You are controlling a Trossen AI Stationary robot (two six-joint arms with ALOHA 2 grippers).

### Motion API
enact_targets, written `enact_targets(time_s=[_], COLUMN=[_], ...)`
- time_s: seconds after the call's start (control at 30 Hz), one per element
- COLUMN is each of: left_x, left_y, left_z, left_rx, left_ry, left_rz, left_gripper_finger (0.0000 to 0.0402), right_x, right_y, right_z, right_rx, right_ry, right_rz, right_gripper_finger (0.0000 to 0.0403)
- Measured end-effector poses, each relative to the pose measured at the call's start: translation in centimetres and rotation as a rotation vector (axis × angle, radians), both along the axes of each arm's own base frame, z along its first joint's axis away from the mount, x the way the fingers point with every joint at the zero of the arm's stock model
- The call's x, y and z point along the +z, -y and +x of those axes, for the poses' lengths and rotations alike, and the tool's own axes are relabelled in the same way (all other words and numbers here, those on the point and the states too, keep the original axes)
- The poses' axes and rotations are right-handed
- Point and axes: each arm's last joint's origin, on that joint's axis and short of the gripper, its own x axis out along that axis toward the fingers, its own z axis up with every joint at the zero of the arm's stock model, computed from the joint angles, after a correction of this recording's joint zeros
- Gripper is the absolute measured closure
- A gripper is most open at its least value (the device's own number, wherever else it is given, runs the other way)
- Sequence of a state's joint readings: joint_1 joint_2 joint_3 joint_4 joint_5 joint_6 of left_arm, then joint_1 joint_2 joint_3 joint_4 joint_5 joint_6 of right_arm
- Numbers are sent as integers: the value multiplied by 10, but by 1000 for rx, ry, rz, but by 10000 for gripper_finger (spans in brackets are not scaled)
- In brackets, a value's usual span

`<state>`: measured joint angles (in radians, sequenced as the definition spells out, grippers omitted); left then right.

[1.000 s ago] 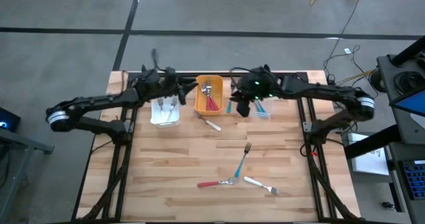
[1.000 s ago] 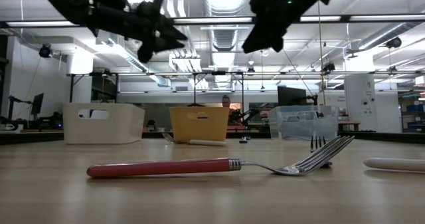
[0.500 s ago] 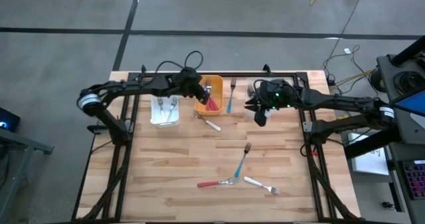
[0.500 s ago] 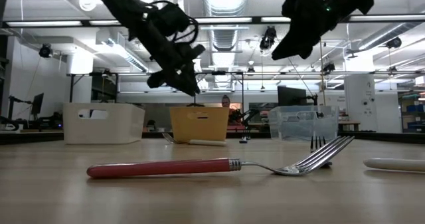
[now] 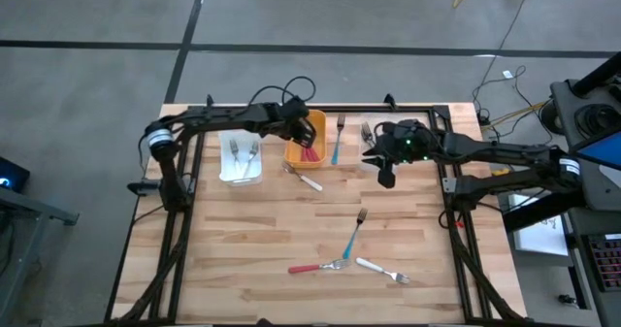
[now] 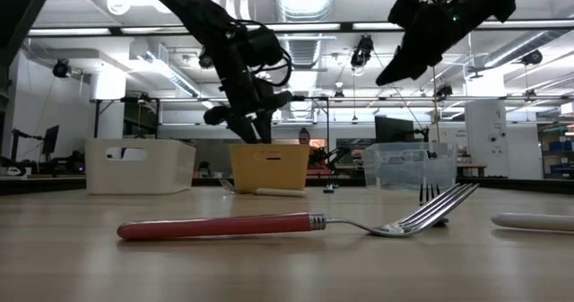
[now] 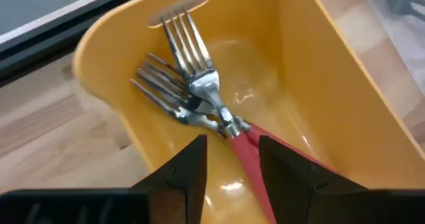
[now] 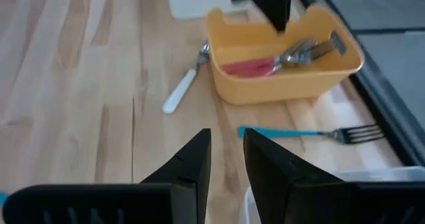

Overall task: Sort silverware by color (type)
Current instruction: Put the pink fork into the yellow bin

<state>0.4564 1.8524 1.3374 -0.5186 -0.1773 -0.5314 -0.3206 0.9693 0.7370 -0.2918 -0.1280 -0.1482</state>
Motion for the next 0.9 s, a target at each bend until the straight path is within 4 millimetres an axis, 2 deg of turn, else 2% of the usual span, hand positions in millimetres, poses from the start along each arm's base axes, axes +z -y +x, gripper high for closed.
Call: enact_targets(time_s=[0.23,0.47,0.57,0.77,0.9], left_x=[-10,-17,-25,-27,-27], left_y=[-9,-18,-19,-17,-15], left_z=[19,38,40,37,38], left_rx=[20,20,22,77,79], left_ry=[-21,-26,-84,-172,-170], left_rz=[30,30,11,41,50], left_gripper_finger=[253,252,253,254,254], right_x=[8,9,9,9,9], right_y=[-3,-3,-3,-3,-3], right_z=[-8,-10,-10,-10,-10], right_rx=[2,-2,-2,2,6], right_ry=[18,18,18,16,15], right_rz=[-10,-1,-1,-7,-13], right_gripper_finger=[323,323,323,323,323])
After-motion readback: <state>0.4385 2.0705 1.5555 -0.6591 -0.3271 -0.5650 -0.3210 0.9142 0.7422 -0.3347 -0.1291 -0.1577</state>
